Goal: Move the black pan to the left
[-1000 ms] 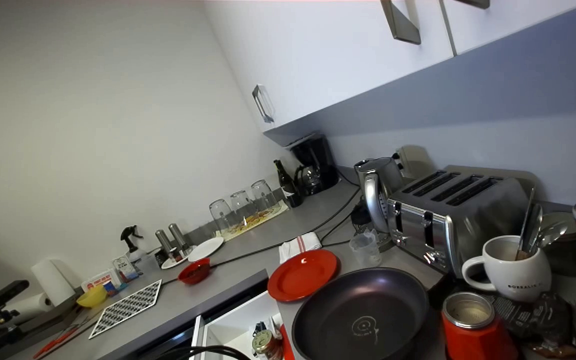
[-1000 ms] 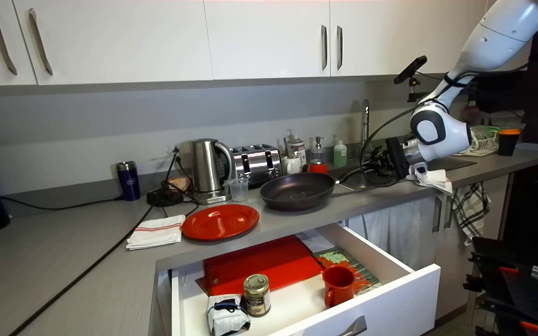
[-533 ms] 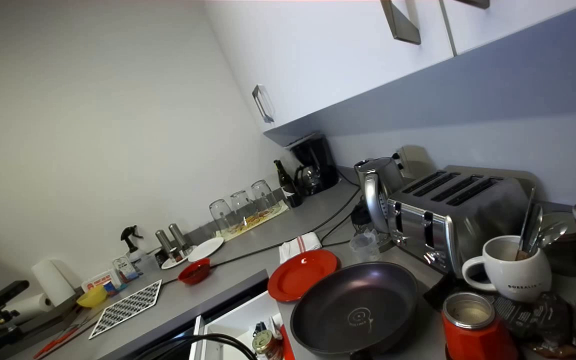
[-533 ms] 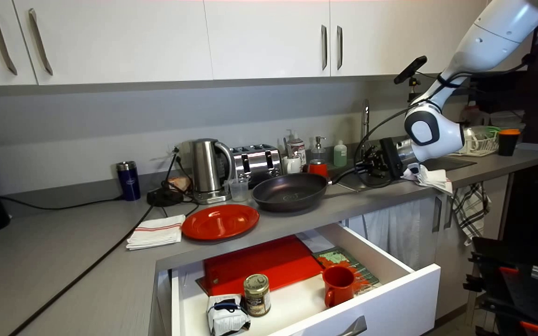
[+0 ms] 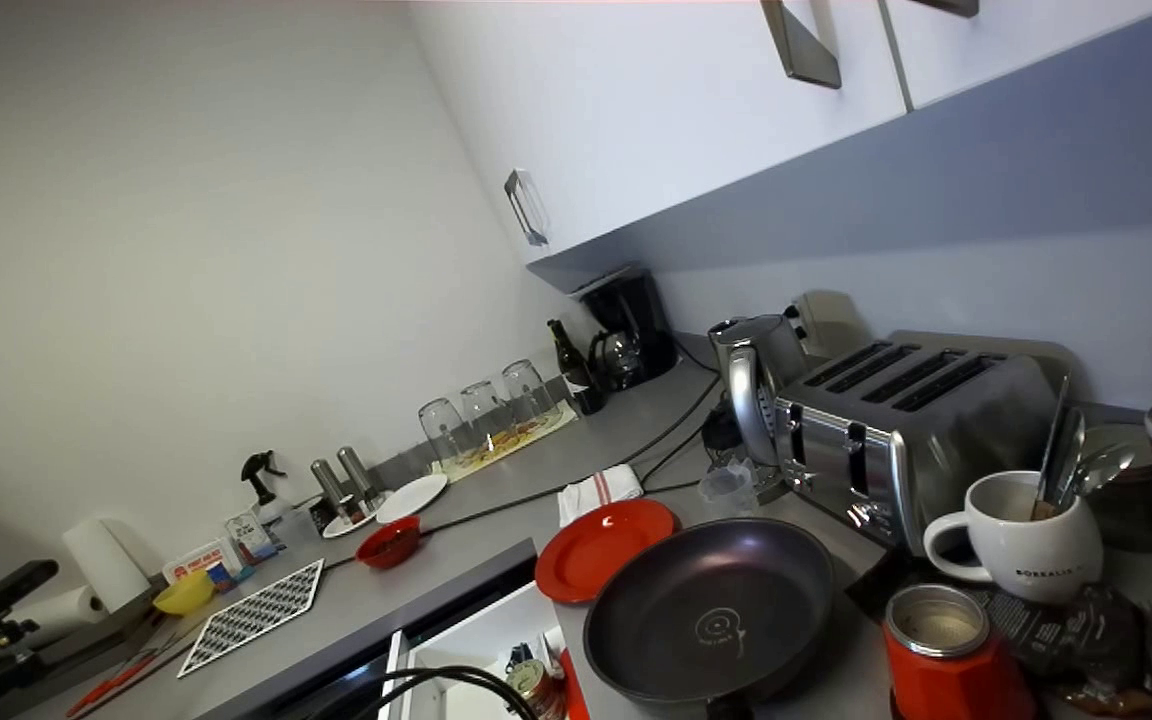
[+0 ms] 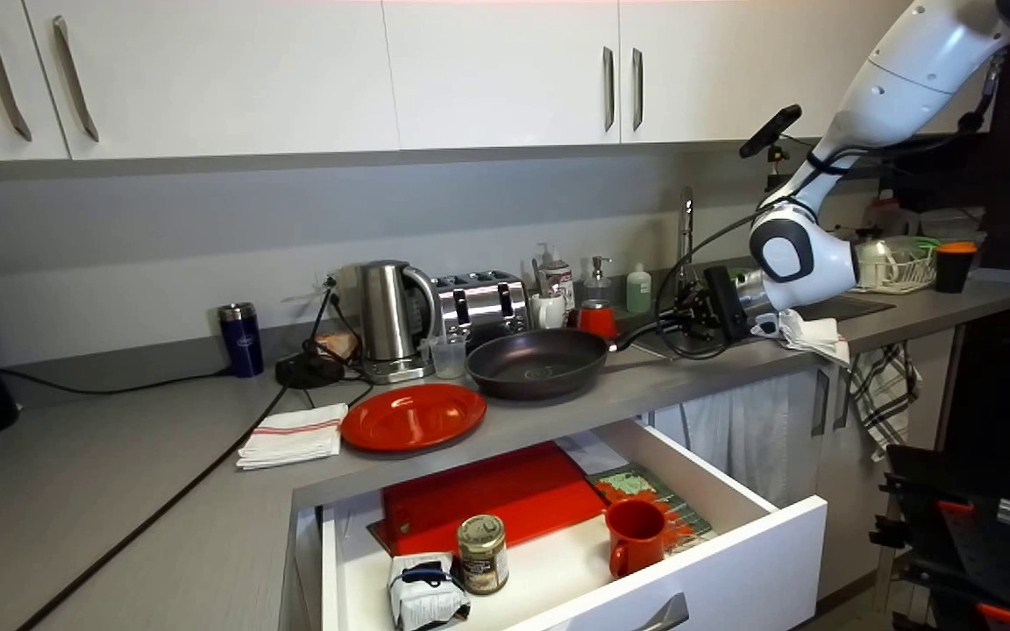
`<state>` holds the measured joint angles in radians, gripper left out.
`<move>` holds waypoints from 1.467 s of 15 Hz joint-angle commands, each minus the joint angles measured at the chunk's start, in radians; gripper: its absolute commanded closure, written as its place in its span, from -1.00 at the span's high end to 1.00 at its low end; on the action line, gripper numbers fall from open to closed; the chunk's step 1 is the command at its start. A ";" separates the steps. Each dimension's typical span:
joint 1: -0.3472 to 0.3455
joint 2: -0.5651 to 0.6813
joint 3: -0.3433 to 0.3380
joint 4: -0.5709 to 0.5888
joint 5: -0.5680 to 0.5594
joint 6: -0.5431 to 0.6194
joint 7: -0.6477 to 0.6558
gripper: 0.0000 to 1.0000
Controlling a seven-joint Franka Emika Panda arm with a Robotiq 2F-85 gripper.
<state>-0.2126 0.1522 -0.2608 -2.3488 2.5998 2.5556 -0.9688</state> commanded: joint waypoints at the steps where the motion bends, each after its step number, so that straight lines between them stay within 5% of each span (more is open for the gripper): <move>1: 0.028 0.032 0.001 0.045 -0.004 -0.033 0.042 -0.80; 7: 0.065 0.060 0.004 0.078 -0.004 -0.031 0.042 -0.80; 9: 0.075 0.063 0.005 0.080 -0.004 -0.034 0.035 0.13; 15: 0.092 0.051 0.003 0.075 -0.004 -0.034 0.032 0.98; 22: 0.093 -0.008 -0.002 0.024 -0.004 -0.058 0.002 1.00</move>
<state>-0.1248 0.2095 -0.2540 -2.2804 2.6001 2.5304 -0.9468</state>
